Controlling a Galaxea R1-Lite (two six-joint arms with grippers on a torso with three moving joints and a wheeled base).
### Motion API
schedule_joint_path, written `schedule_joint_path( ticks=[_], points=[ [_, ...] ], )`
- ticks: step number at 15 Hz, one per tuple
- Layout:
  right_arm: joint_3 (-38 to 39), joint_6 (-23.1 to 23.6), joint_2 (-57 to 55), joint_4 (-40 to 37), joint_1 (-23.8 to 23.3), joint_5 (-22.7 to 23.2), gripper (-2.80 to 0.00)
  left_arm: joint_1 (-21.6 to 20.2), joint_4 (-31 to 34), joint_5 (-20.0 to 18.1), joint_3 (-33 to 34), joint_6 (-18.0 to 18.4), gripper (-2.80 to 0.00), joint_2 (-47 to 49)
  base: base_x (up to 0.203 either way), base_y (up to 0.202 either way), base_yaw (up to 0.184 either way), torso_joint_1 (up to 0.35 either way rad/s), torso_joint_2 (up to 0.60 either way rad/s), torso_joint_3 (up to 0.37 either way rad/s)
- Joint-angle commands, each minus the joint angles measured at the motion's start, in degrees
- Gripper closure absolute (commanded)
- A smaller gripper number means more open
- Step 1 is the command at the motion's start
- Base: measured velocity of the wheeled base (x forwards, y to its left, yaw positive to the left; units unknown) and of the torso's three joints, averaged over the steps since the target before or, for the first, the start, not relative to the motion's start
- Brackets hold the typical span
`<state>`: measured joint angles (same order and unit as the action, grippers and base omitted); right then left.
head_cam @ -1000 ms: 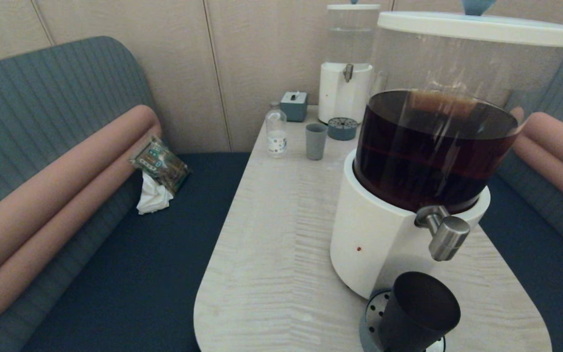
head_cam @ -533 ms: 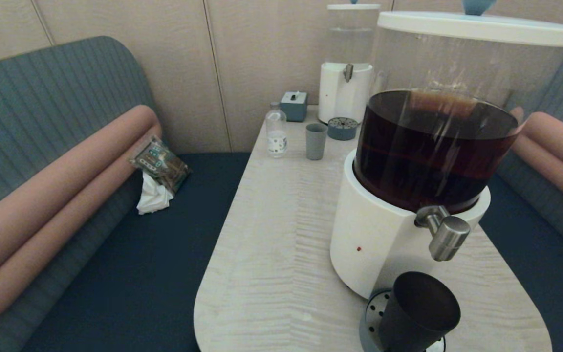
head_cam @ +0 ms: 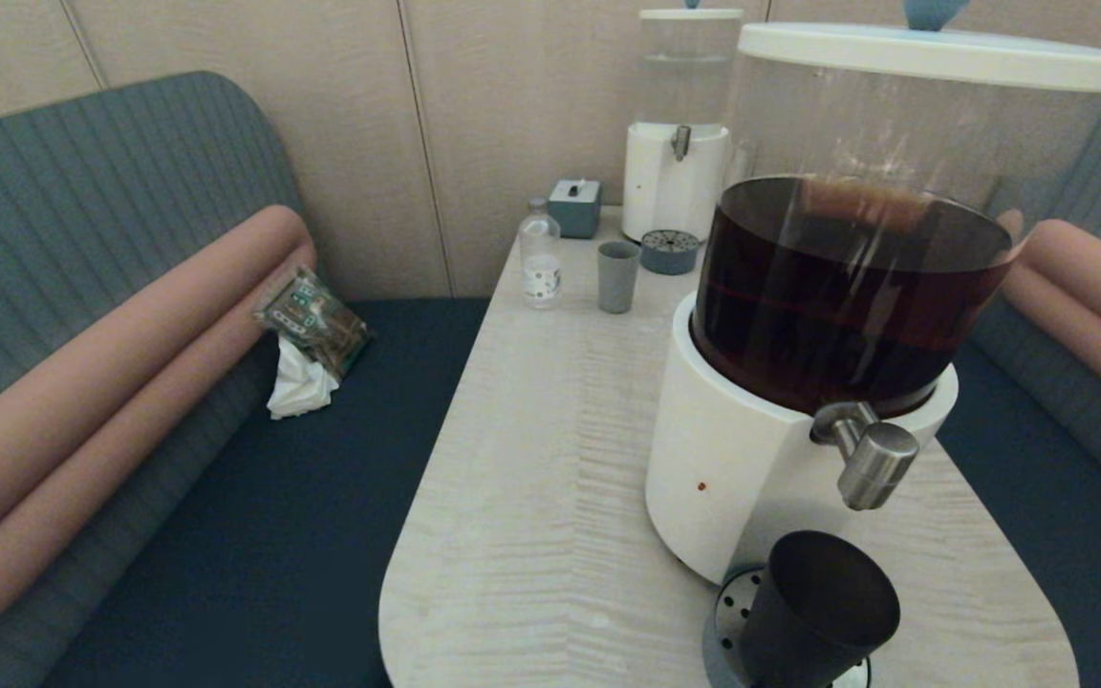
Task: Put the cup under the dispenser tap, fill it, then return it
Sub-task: Turn on the faucet
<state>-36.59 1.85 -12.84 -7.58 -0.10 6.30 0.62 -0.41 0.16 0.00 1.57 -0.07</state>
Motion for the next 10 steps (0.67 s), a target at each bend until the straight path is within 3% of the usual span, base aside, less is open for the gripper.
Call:
schedule_joint_path(
  ticks=[1, 5, 8, 10],
  points=[
    [-6.8, 0.0, -9.8, -0.5, -0.5, 1.7, 0.0, 0.0, 0.0, 0.0, 0.0, 0.0, 0.0, 0.0, 0.0, 0.0, 0.0, 0.0, 0.0, 0.0],
    [-19.7, -0.7, -25.1, -7.0, -2.6, 6.1, 0.0, 0.0, 0.0, 0.0, 0.0, 0.0, 0.0, 0.0, 0.0, 0.0, 0.0, 0.0, 0.0, 0.0],
    [-30.2, -4.0, -36.9, -17.8, -1.7, 9.7, 0.0, 0.0, 0.0, 0.0, 0.0, 0.0, 0.0, 0.0, 0.0, 0.0, 0.0, 0.0, 0.0, 0.0],
    [-32.4, -6.2, -41.7, -22.4, 0.5, 11.5, 0.0, 0.0, 0.0, 0.0, 0.0, 0.0, 0.0, 0.0, 0.0, 0.0, 0.0, 0.0, 0.0, 0.0]
  ],
)
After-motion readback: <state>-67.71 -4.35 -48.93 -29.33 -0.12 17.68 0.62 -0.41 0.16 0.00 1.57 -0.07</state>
